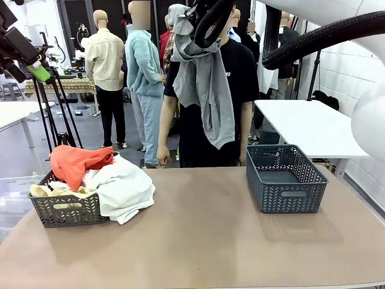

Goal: Sort the tops and bottoms.
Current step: Lift clothes from the center of the table with your right hand, then sort the clothes according to human instructions.

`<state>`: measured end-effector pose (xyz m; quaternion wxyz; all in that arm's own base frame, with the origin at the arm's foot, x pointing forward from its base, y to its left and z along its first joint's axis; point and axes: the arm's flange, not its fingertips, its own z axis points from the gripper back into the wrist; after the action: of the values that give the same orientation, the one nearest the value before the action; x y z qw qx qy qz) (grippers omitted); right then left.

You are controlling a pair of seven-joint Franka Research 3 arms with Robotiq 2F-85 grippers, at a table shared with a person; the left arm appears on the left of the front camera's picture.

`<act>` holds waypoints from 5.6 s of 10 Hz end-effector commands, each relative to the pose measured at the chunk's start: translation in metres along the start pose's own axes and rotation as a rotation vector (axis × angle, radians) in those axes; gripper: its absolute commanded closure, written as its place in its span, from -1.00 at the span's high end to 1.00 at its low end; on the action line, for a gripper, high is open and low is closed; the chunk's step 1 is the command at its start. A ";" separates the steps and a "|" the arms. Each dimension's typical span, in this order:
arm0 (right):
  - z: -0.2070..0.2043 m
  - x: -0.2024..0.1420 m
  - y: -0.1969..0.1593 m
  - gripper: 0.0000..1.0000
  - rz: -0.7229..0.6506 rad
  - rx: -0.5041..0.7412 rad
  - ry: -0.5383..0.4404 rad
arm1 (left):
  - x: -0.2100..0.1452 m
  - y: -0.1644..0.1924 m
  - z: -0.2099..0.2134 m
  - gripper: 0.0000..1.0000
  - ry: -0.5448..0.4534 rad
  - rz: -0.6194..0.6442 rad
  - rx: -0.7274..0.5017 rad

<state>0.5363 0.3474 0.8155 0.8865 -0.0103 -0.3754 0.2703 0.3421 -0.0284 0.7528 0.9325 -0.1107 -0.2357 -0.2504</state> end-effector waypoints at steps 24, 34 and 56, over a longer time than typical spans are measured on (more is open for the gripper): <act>0.001 0.002 0.000 -1.00 -0.002 0.001 -0.020 | 0.000 0.000 0.001 1.00 -0.003 0.008 0.003; 0.001 0.002 0.000 -1.00 -0.002 0.001 -0.020 | 0.000 0.000 0.000 1.00 0.000 0.000 0.000; -0.115 0.172 0.170 -1.00 0.303 0.827 -0.516 | -0.127 -0.011 0.086 1.00 -0.084 0.148 0.342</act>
<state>0.5389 0.5174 0.7364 0.6755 0.3184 -0.4497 0.4900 0.2084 0.0414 0.7647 0.9411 0.0172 -0.3092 -0.1357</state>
